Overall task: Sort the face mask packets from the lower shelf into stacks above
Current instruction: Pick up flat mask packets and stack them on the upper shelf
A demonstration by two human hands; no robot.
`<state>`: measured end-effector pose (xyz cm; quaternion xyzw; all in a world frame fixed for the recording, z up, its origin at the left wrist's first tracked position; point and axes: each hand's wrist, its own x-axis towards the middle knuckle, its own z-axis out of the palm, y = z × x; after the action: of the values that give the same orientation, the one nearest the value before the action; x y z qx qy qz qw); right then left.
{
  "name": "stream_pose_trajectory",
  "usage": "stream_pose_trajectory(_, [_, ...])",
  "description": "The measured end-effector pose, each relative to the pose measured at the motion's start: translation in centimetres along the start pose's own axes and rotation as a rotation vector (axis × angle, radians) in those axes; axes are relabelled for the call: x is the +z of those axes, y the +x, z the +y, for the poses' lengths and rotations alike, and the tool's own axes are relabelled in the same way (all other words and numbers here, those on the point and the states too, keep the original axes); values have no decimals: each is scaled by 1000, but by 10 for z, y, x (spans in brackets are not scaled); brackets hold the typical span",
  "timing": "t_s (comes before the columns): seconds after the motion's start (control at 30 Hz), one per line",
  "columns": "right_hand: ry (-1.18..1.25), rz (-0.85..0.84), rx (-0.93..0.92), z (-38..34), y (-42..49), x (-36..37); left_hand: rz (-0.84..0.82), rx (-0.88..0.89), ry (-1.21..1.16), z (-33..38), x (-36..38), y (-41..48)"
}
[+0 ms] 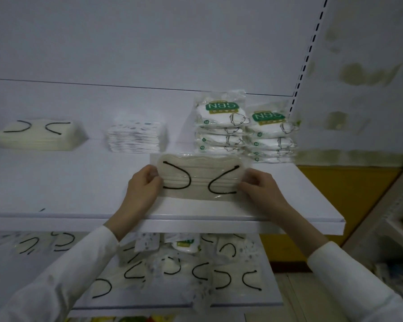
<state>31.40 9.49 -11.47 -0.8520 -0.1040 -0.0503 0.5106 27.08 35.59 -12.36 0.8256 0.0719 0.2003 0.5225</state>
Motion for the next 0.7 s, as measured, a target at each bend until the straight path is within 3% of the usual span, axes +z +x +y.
stream_pose_trajectory(0.13, [2,-40,-94,-12,8,7,71,38,139,1,-25,1])
stream_pose_trajectory(0.27, [63,-133,-202,-50,26,45,197,-31,161,-1,-80,-1])
stream_pose_trajectory(0.7, [238,-485,-426,-218,2,297,748,-177,127,-69,-346,-83])
